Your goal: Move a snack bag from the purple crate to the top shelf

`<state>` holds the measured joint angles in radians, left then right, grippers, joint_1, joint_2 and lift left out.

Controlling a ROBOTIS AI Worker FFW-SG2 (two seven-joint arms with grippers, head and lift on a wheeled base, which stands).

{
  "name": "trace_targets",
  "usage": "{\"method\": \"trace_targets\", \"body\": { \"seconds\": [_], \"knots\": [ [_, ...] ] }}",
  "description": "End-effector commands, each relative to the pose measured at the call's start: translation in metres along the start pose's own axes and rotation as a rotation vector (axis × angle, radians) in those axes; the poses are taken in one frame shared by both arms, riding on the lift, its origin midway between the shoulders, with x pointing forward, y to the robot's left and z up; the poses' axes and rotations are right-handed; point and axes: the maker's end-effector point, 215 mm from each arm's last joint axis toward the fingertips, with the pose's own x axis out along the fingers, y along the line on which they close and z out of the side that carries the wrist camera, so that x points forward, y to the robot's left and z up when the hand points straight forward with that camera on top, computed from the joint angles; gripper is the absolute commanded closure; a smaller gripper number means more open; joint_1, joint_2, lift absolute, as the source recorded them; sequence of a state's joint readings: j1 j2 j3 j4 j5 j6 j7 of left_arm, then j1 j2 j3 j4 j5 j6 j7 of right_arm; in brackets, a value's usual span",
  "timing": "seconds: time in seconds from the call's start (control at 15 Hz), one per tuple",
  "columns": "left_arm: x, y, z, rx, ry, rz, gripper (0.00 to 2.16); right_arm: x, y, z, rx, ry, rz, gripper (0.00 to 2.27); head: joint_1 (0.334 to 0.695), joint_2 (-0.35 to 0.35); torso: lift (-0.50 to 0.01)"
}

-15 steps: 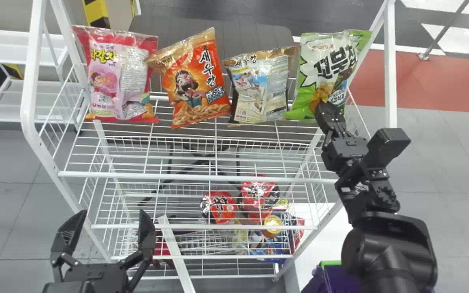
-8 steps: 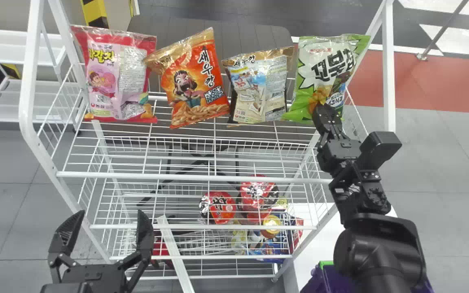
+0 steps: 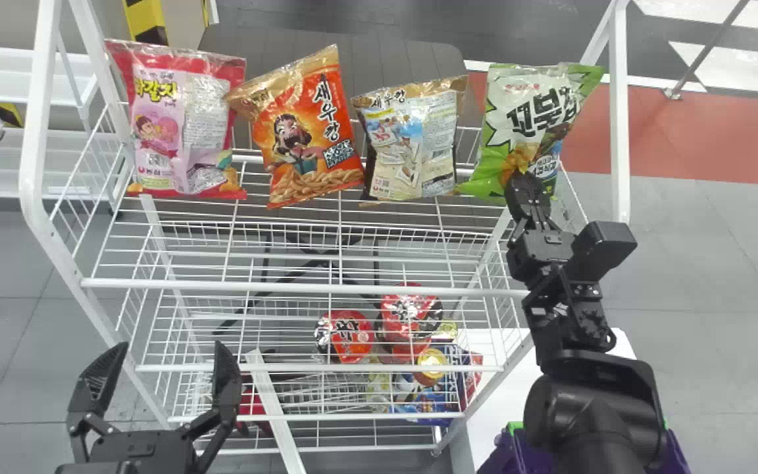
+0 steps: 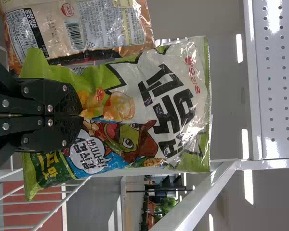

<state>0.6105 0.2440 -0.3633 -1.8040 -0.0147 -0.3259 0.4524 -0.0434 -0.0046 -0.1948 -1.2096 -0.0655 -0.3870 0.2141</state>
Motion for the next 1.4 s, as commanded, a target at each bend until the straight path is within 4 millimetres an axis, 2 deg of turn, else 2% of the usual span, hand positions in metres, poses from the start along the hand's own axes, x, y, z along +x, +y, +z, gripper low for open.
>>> {"method": "trace_targets", "body": {
  "seconds": [0.0, 0.4, 0.87, 0.93, 1.0, 1.13, 1.2, 1.27, 1.33],
  "knots": [
    [0.0, 0.0, 0.001, -0.002, -0.002, 0.002, 0.07, 0.001, 0.001, -0.008, 0.005, 0.014, -0.009, 1.72, 0.695, -0.17, 0.002],
    [-0.001, -0.003, 0.0, -0.001, -0.003, -0.005, 0.07, 0.006, 0.001, -0.024, 0.011, 0.029, -0.023, 1.72, 0.695, -0.171, 0.002],
    [-0.002, -0.004, 0.0, -0.003, -0.005, -0.004, 0.07, 0.008, 0.002, -0.027, 0.007, 0.032, -0.021, 1.71, 0.695, -0.171, 0.002],
    [-0.002, -0.004, -0.001, -0.004, -0.003, -0.003, 0.07, 0.008, 0.001, -0.027, 0.007, 0.032, -0.024, 1.63, 0.695, -0.171, 0.002],
    [-0.002, -0.004, -0.001, -0.004, -0.003, -0.003, 0.07, 0.008, 0.0, -0.028, 0.01, 0.033, -0.027, 1.39, 0.695, -0.172, 0.002],
    [-0.002, -0.005, 0.0, -0.004, -0.005, -0.005, 0.07, 0.008, 0.0, -0.028, 0.01, 0.033, -0.027, 1.37, 0.695, -0.174, 0.002],
    [-0.002, -0.005, -0.001, -0.003, -0.004, -0.005, 0.07, 0.008, -0.001, -0.027, 0.009, 0.032, -0.033, 1.28, 0.695, -0.174, 0.002],
    [-0.002, -0.004, -0.001, -0.003, -0.004, -0.004, 0.07, 0.009, -0.003, -0.027, 0.006, 0.032, -0.04, 1.02, 0.695, -0.174, 0.002],
    [-0.002, -0.004, -0.001, -0.003, -0.004, -0.004, 0.07, 0.009, -0.002, -0.029, 0.007, 0.037, -0.041, 0.91, 0.695, -0.175, 0.002]
  ]
}}
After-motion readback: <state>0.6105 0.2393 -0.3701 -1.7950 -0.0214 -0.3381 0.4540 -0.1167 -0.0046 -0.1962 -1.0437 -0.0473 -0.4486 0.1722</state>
